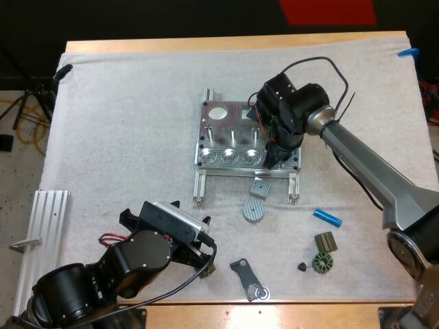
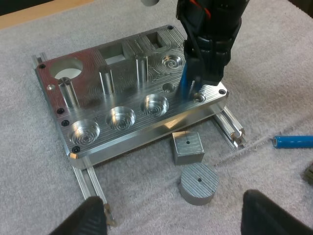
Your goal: Load cells from right to left
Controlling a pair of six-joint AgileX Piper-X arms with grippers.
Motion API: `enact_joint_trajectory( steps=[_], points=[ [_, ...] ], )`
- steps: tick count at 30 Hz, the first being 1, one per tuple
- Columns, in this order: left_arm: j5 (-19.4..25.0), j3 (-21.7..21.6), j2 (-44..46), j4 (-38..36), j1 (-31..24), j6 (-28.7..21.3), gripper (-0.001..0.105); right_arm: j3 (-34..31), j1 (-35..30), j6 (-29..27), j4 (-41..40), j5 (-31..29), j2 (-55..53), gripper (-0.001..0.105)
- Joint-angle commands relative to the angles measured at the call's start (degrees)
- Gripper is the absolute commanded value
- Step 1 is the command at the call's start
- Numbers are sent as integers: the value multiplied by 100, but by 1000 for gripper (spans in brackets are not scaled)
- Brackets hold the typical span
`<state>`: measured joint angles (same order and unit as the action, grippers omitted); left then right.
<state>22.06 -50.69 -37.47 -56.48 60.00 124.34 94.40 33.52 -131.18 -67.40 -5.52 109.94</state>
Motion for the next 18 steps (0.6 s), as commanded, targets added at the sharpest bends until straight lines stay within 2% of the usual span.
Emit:
enact_joint_trajectory(
  steps=[1, 7, 14, 18],
  points=[
    [17, -2, 7, 17, 14, 12, 58, 19, 13, 26, 62, 58, -53, 46],
    [17, -2, 7, 17, 14, 12, 58, 19, 13, 23, 242, 58, -237, 46],
    [17, -2, 7, 17, 14, 12, 58, 30, 13, 23, 412, -607, -449, 46],
    [17, -2, 7, 17, 14, 12, 58, 30, 13, 23, 410, -631, -483, 46]
  ],
)
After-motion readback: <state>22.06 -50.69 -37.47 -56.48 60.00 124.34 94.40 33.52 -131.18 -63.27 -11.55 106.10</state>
